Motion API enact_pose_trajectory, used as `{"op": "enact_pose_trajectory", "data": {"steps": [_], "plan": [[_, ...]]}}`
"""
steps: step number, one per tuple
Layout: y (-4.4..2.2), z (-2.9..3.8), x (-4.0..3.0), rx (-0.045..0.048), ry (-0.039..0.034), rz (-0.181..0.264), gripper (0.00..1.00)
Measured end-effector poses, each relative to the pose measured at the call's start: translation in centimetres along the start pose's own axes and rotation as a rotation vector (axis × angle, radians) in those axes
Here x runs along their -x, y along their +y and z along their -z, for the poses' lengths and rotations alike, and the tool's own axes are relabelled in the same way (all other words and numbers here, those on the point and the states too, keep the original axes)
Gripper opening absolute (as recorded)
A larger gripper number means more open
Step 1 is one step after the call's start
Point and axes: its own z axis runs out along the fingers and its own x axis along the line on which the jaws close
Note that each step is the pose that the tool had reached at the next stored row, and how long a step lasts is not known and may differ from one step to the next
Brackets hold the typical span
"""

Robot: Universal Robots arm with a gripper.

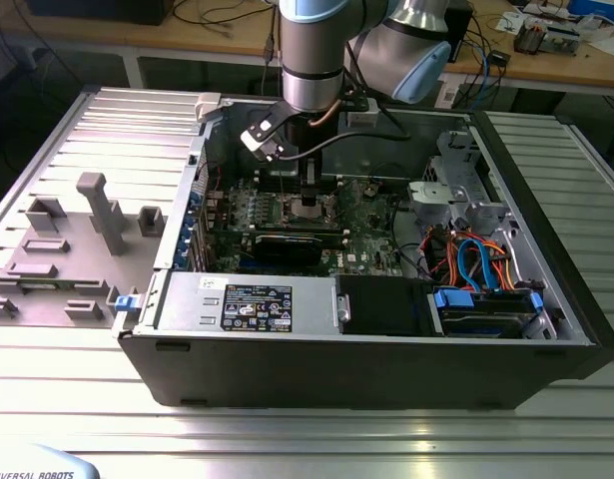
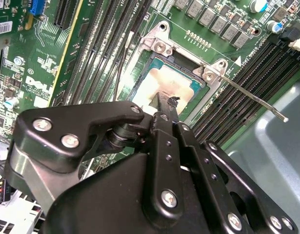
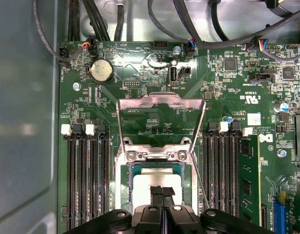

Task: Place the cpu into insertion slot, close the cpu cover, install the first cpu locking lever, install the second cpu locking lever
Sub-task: 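Close the cpu cover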

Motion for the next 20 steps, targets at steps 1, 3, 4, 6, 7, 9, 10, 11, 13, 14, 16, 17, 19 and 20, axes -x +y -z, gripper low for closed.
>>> {"op": "enact_pose_trajectory", "data": {"steps": [1, 3, 4, 6, 7, 9, 10, 11, 13, 14, 16, 17, 19, 20], "plan": [[0.00, 0.00, 0.00, 0.0000, -0.0005, 0.000, 0.11], [0.00, 0.00, 0.00, 0.0000, -0.0012, 0.000, 0.11], [0.00, 0.01, 0.00, 0.0000, -0.0014, 0.000, 0.11], [0.00, 0.03, -0.01, 0.0001, -0.0013, 0.000, 0.11], [0.00, 0.07, 0.00, 0.0001, -0.0013, 0.000, 0.11], [0.00, 0.12, 0.00, 0.0000, -0.0013, 0.000, 0.11], [0.01, 0.16, 0.00, 0.0001, -0.0012, 0.000, 0.11], [0.01, 0.16, 0.01, 0.0001, -0.0012, 0.000, 0.11], [0.01, 0.18, 0.01, 0.0000, -0.0013, 0.000, 0.11], [0.01, 0.20, 0.01, -0.0001, -0.0015, 0.000, 0.11], [0.01, 0.21, 0.01, 0.0001, -0.0012, 0.000, 0.11], [0.01, 0.23, 0.01, 0.0001, -0.0013, 0.000, 0.11], [0.01, 0.25, 0.01, 0.0001, -0.0013, 0.000, 0.11], [0.01, 0.25, 0.01, 0.0000, -0.0013, 0.000, 0.11]]}}
